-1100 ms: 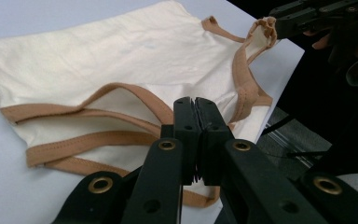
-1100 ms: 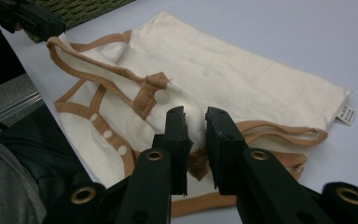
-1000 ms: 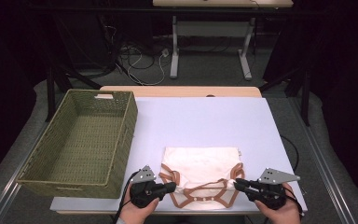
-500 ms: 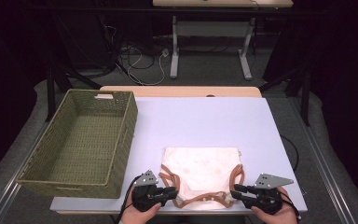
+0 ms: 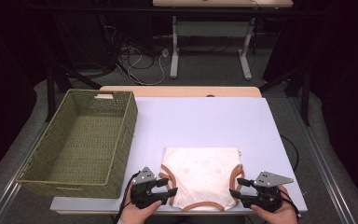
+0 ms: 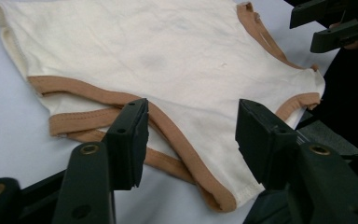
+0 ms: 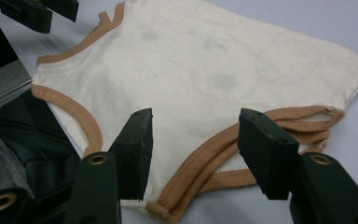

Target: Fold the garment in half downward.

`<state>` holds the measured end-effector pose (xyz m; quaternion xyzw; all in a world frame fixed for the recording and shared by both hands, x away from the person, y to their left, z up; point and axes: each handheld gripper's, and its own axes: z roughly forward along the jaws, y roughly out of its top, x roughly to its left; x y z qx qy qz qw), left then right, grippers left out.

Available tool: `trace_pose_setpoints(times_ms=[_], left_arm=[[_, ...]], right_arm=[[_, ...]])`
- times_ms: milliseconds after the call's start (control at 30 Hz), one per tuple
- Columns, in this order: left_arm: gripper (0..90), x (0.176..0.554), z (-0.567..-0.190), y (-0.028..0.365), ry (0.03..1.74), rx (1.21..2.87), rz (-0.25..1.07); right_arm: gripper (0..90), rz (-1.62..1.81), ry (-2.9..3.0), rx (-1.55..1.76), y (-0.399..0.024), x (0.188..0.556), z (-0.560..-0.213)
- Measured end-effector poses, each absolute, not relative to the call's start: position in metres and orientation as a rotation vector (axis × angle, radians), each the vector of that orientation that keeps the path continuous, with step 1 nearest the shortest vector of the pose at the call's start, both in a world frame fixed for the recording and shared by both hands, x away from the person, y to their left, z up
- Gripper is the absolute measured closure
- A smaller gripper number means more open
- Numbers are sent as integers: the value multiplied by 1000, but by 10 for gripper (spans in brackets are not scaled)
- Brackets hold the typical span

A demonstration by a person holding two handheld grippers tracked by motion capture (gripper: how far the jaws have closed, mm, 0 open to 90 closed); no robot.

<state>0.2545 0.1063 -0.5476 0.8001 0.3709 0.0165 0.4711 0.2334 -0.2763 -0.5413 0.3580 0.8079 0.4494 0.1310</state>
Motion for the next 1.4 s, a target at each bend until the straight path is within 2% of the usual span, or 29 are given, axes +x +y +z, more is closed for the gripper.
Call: trace_pose_setpoints(times_ms=[100, 267, 433, 600, 733, 1000, 1200, 1300, 1400], left_arm=[[381, 260, -545, 105, 915, 1974, 68], [301, 268, -541, 105, 897, 1996, 147], [320, 277, -537, 107, 927, 1973, 117], [329, 286, -527, 109, 931, 1968, 146], [379, 294, -522, 110, 892, 1958, 106], [374, 309, -516, 109, 944, 1969, 72], [206, 323, -517, 100, 968, 1981, 69], [159, 328, -518, 94, 979, 1972, 65], [122, 335, -519, 89, 976, 1982, 55]], right_arm=[[395, 1280, 2359, 1024, -274, 239, -540], [398, 1222, 2377, 1019, -269, 245, -535], [392, 1219, 2370, 1025, -266, 256, -528], [333, 1225, 2339, 975, -262, 267, -520], [301, 1259, 2287, 964, -260, 273, -510], [222, 1253, 2302, 985, -255, 288, -500], [148, 1216, 2317, 1024, -249, 301, -501], [114, 1187, 2322, 1055, -246, 308, -503], [37, 1156, 2336, 1068, -245, 316, -506]])
